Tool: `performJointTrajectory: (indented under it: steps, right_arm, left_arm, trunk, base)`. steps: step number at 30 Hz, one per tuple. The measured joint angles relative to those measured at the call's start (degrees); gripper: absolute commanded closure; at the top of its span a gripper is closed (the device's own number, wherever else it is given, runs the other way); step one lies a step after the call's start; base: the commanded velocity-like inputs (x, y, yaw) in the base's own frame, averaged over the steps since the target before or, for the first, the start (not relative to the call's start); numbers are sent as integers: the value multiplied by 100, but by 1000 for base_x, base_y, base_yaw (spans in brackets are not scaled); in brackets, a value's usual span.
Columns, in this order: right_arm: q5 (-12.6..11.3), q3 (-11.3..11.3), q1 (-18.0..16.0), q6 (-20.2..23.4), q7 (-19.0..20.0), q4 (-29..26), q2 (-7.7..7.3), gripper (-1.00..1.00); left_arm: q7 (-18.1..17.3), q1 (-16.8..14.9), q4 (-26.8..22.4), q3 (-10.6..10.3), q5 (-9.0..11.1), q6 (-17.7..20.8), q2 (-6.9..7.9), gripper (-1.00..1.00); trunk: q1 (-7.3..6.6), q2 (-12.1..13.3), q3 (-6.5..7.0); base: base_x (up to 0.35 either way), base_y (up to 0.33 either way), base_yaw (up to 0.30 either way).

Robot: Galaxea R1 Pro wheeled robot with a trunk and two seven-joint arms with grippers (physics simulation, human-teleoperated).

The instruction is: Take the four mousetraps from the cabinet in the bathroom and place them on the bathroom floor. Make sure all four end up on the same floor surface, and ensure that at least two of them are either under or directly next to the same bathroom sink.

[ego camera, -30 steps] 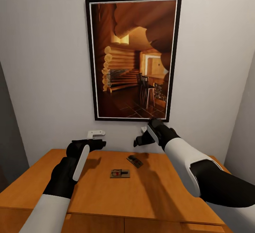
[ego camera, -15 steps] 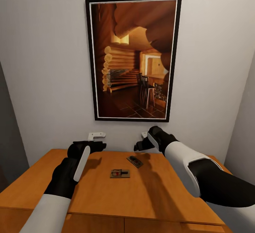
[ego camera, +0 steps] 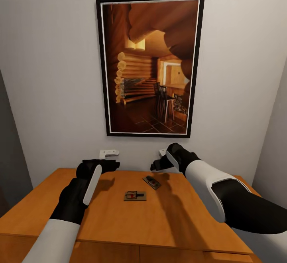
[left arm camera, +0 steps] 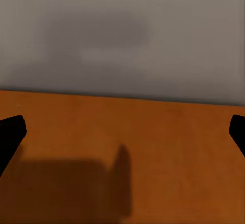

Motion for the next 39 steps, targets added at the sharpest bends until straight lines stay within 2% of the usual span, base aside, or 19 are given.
performJointTrajectory:
  steps: [10,17,30,39]
  right_arm:
    - [6,4,0,26,253,-14,0,-100]
    - [8,7,0,53,289,-43,0,-100]
    - [8,-2,0,81,294,-43,0,-100]
    - [3,-5,0,85,295,-42,0,-100]
  left_arm:
    - [0,1,-5,5,-4,6,-6,-100]
    - [0,2,-2,1,-4,8,2,-100]
    - [0,2,-3,0,1,9,0,-100]
    - [0,1,-5,0,0,9,0,-100]
  trunk:
    - [0,0,0]
    - [0,0,0]
    - [0,0,41]
    - [0,0,49]
  base:
    - [0,0,0]
    - [0,0,8]
    - [0,0,175]
    - [0,0,43]
